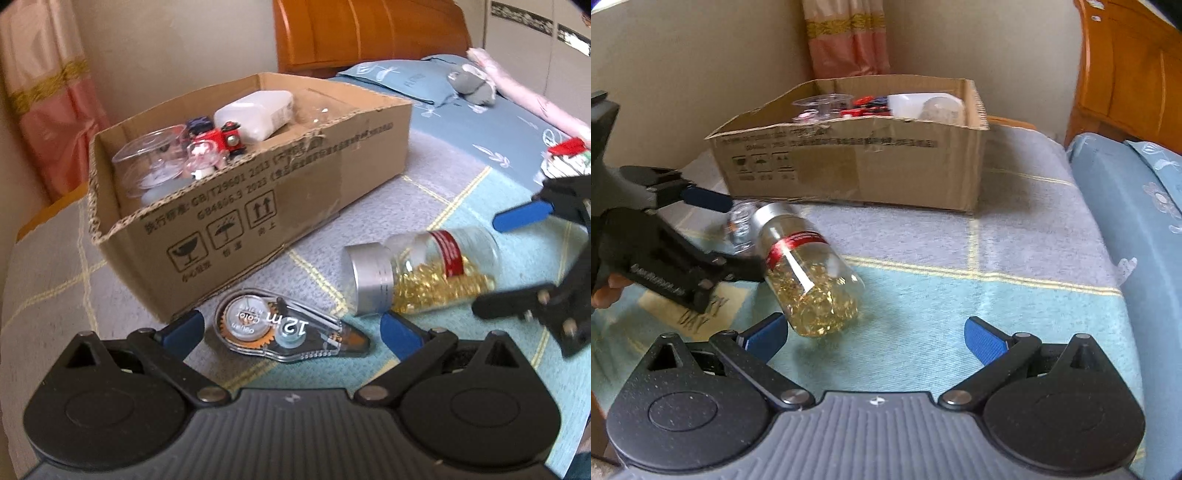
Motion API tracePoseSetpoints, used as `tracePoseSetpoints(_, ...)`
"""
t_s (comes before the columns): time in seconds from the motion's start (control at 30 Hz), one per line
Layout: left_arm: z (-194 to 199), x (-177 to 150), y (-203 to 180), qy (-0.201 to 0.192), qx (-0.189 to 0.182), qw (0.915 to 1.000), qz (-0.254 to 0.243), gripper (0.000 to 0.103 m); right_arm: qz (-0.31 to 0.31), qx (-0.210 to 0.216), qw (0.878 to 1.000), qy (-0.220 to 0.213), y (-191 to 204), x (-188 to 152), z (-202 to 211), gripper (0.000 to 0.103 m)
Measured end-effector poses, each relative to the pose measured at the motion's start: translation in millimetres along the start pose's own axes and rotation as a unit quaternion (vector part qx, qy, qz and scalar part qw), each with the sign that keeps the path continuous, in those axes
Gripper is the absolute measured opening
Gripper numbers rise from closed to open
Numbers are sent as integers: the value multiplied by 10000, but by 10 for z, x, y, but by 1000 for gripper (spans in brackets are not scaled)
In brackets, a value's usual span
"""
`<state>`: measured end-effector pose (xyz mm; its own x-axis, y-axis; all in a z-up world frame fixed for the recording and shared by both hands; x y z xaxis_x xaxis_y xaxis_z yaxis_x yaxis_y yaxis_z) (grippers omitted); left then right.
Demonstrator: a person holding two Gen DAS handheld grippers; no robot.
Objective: Organize rigid objects
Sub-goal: 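Close the left gripper on the tape dispenser while the right gripper grasps the capsule bottle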
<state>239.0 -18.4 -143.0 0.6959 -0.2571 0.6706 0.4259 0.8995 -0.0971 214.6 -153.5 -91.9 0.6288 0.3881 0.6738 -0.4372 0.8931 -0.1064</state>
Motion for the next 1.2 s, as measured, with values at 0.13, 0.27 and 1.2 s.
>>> tracePoseSetpoints(0.13, 14, -7, -20, -11, -95, 9998, -146, 101, -228, -111, 9997, 24, -136, 1, -25, 103)
tracePoseSetpoints(0.27, 8, -6, -12, 52, -163, 9998, -137, 101, -439, -316, 9985, 28, -277, 11, -52, 103)
tracePoseSetpoints(1.2, 135, -115, 3, 413, -314, 9986, -95, 89, -540, 176, 9984, -29, -213, 57, 68, 103)
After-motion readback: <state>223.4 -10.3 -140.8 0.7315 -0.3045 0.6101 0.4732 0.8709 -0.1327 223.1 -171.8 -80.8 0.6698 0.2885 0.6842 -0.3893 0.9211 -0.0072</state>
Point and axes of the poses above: each gripper's, at about its wrist camera, not at the fingertips, and z roughly against the way its jaws point, y to its left, x to its top, the point moved 8 cm from there along -z, roughly the way its jaws point, and after that the axes turned 14 degrees about z, right-handed, at the moved point
